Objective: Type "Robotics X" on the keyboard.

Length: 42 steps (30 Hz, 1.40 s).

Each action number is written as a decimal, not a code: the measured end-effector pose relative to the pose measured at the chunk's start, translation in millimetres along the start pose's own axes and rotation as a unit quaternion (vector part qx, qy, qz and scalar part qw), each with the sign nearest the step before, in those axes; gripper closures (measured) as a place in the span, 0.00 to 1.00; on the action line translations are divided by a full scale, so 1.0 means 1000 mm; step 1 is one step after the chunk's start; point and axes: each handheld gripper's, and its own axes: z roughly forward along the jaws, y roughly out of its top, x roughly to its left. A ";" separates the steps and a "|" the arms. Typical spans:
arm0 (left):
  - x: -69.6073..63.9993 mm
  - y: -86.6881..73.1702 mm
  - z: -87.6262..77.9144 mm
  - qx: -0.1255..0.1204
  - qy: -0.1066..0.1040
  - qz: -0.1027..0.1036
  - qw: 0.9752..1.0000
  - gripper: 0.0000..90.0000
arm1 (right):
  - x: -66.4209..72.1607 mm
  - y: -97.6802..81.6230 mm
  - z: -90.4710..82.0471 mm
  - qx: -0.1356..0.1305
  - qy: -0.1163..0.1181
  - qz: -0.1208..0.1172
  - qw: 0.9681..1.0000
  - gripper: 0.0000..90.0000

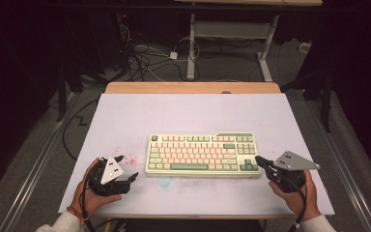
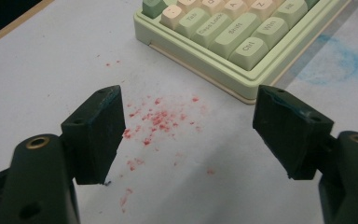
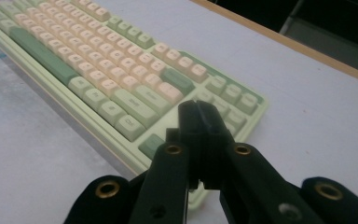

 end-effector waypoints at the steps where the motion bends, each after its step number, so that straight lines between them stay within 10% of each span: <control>1: 0.000 0.000 0.000 0.001 0.000 0.001 1.000 0.27 | 0.002 0.002 0.003 0.004 0.004 -0.005 1.000 1.00; 15: -0.002 -0.002 0.000 0.010 -0.004 0.008 1.000 0.27 | 0.023 0.020 0.062 0.056 0.062 -0.041 0.996 1.00; 30: 0.001 -0.003 -0.004 0.002 -0.005 -0.001 1.000 0.30 | 0.024 0.018 0.085 0.083 0.063 -0.044 0.994 1.00; 42: 0.006 0.002 -0.007 0.003 -0.053 -0.022 0.998 0.91 | 0.024 0.012 0.085 0.078 0.061 -0.039 0.994 1.00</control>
